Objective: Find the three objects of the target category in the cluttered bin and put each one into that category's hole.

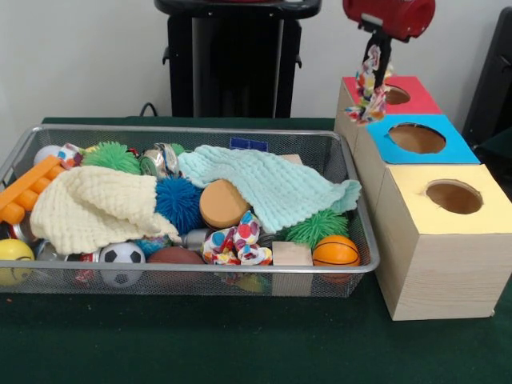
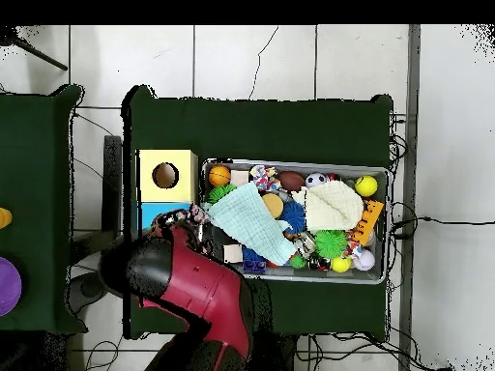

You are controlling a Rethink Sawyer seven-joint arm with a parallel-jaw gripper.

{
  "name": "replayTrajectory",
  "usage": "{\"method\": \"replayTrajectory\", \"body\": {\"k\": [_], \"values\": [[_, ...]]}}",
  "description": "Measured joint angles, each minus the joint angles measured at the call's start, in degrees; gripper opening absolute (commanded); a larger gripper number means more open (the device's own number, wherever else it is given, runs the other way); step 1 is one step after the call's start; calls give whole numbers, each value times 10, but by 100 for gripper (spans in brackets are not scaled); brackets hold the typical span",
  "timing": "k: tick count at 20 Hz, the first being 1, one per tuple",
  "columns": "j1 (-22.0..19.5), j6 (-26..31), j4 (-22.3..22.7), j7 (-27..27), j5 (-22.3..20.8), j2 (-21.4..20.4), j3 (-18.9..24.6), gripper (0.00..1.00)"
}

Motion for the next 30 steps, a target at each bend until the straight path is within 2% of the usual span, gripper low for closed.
{"method": "replayTrajectory", "body": {"k": [7, 13, 20, 30], "values": [[1, 19, -44, 0, 0, -2, -6, 0], [1, 40, -101, 0, 0, 10, -9, 0], [1, 63, -187, 11, 4, 60, -11, 0], [2, 64, -273, 59, 15, 131, -12, 0]]}}
